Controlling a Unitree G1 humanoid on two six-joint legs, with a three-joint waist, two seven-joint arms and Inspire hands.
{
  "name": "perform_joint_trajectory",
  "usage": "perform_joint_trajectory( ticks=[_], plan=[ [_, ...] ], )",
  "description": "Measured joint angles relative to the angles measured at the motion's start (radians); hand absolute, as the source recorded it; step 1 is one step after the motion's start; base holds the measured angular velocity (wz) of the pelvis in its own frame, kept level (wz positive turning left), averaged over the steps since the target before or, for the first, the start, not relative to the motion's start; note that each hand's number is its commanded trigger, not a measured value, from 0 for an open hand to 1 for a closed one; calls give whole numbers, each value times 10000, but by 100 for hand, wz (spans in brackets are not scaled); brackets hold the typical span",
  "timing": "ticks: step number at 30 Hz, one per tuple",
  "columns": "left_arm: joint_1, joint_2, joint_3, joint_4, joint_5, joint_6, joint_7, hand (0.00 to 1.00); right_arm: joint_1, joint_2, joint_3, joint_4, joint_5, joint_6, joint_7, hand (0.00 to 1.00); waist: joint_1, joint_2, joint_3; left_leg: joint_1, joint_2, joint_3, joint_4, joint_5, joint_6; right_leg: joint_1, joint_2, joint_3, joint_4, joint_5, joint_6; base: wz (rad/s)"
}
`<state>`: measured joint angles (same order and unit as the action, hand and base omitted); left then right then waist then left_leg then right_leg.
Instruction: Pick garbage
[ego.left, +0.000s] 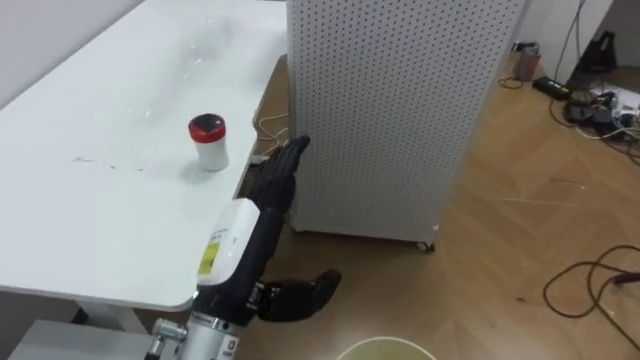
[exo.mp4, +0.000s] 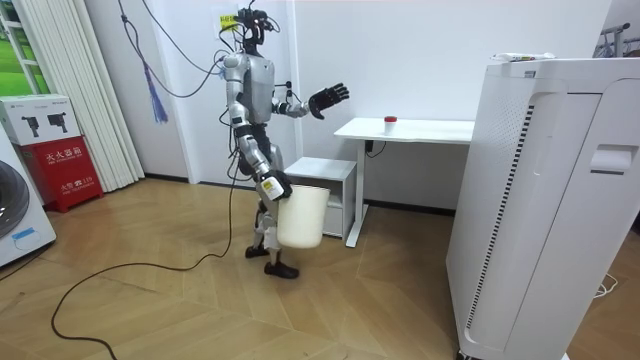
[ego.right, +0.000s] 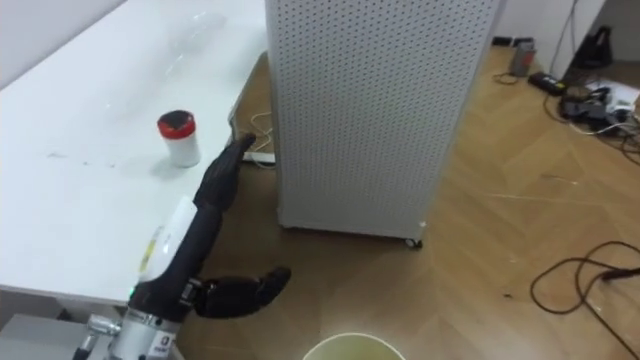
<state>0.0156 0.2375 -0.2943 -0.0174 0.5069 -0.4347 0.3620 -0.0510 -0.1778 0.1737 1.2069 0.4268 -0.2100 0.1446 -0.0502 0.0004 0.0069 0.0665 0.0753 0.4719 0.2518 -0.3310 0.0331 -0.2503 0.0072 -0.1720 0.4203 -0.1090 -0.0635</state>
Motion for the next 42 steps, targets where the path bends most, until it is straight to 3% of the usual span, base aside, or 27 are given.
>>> perform_joint_trajectory(
  ticks=[1,2,3,5,7,12,23,26,29,30,32,33,34,36,37,39,41,42],
  plan=[
    [-15,-109,50,-118,-210,-28,3,0,7,-84,0,17,-4,-2,-3,100,15,-43,-12,161,-69,190,-102,19,-62,198,-338,-348,467,-561,145,11],
    [-17,-138,153,-221,-393,-40,15,0,3,-132,7,15,-49,-40,4,100,14,-178,14,187,-220,21,86,14,-94,219,-390,-237,367,-775,113,7],
    [-10,-144,208,-229,-448,-41,19,0,-5,-149,9,16,-51,-63,3,100,82,-168,13,106,-254,-209,187,12,-93,247,-368,-163,230,-784,115,-15],
    [65,-133,578,-228,-458,-43,3,0,14,-113,119,12,-104,-72,29,100,320,-99,-4,10,-336,-1718,333,48,-98,511,-103,22,-303,-599,33,-32],
    [135,-173,895,-226,-458,-53,12,0,99,-115,142,10,-176,-64,177,100,281,-113,-3,73,-314,-2161,291,82,-140,747,7,-28,-587,-493,40,-8],
    [215,-164,1226,-222,-464,-56,170,0,227,-128,13,7,-177,-63,213,100,242,-225,24,144,-293,-2137,131,92,-153,769,8,-189,-668,-462,67,6],
    [389,-253,1646,-183,-740,-55,1100,0,446,-88,6,8,-185,-58,315,100,298,-255,57,494,-68,-2096,-126,102,-170,1306,231,-268,-1292,-188,63,0],
    [602,-264,1695,-180,-820,-52,1105,0,462,-6,6,-8,-171,-57,324,100,343,-396,71,456,12,-1996,68,103,-174,1314,309,-336,-1257,-206,14,0],
    [866,-302,1753,-113,-936,-21,1097,0,577,-12,5,-103,-215,-52,301,100,578,-436,72,132,151,-1685,1058,94,-189,1300,289,-510,-1210,-270,-116,-23],
    [976,-343,1806,-100,-1055,-16,1090,0,628,13,13,-93,-228,-25,272,100,800,-448,70,-90,268,-1634,1886,89,-198,1333,284,-579,-1113,-336,-222,-58],
    [1088,-507,2085,-47,-1029,-13,1076,0,644,32,-5,-53,-397,15,212,100,864,-353,128,-822,445,-2108,3784,171,-318,1600,326,-398,-1099,-461,-390,-40],
    [1104,-614,2185,192,-1108,-16,1078,0,724,30,-4,-45,-417,91,203,100,870,-430,162,-1472,473,-2750,5042,384,-437,1690,381,-194,-968,-687,-486,-7],
    [1128,-671,2178,351,-1347,-13,1079,0,767,19,-12,-40,-384,201,174,100,833,-345,92,-2029,380,-3265,5088,291,-380,1756,414,-160,-917,-821,-556,-8],
    [1114,-674,2118,370,-1640,-40,1085,0,763,47,-75,-15,-259,319,92,100,871,-352,114,-3047,250,-3532,4733,311,-404,1775,461,-10,-864,-970,-486,-18],
    [1136,-677,2118,376,-1863,-44,1098,0,759,59,-56,-15,-146,345,60,100,962,-383,132,-3578,103,-3649,3982,428,-473,1772,435,167,-743,-1056,-471,-44],
    [1213,-679,2137,389,-1983,-52,1116,0,791,40,10,20,4,366,-47,100,1131,-345,120,-3966,-124,-3973,2225,1116,-603,1781,418,259,-629,-1212,-434,-48],
    [1349,-653,2179,409,-1973,-59,1170,0,832,42,24,40,81,375,-107,100,1257,-354,89,-4172,-346,-4437,817,2541,-595,1790,280,253,-198,-1667,-282,-32],
    [1348,-658,2176,441,-1970,-60,1160,0,843,25,24,39,95,375,-116,100,1245,-344,78,-4158,-375,-4474,686,2842,-561,1792,272,266,-150,-1755,-241,-6]
  ],
)
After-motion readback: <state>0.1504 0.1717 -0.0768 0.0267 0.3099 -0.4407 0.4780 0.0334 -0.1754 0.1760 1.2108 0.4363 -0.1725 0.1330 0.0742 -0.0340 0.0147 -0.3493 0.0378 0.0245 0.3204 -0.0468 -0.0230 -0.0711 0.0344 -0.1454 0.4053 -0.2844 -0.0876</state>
